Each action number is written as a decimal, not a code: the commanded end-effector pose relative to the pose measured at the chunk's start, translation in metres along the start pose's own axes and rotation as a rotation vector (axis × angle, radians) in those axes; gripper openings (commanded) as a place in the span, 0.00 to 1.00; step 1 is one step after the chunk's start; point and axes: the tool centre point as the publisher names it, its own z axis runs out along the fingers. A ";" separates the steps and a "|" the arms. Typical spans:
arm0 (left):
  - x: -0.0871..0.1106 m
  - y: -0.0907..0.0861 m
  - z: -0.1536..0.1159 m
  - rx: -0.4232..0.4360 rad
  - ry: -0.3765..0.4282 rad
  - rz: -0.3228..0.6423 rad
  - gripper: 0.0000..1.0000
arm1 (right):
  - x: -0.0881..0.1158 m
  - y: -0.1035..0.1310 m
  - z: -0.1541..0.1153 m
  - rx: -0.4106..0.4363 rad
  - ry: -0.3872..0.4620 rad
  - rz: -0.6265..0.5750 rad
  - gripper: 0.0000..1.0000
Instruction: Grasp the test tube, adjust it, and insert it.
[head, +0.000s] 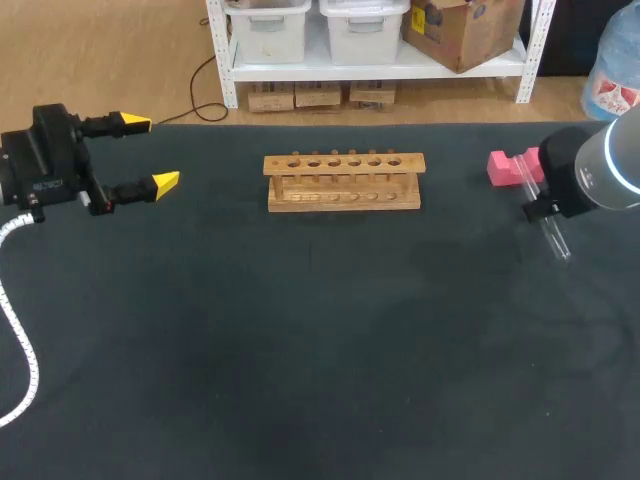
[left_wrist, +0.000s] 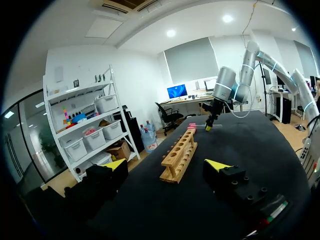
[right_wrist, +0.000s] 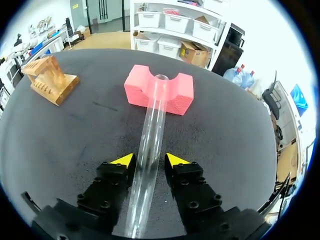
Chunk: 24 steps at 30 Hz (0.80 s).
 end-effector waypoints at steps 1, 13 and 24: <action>0.001 -0.002 0.001 -0.010 -0.004 0.003 1.00 | 0.000 0.000 0.001 -0.003 0.001 -0.001 0.06; 0.001 -0.002 0.001 -0.010 -0.004 0.003 1.00 | 0.001 -0.001 -0.009 0.008 -0.012 0.021 0.00; 0.001 -0.002 0.001 -0.010 -0.004 0.003 1.00 | -0.008 0.001 -0.028 0.010 -0.060 0.063 0.00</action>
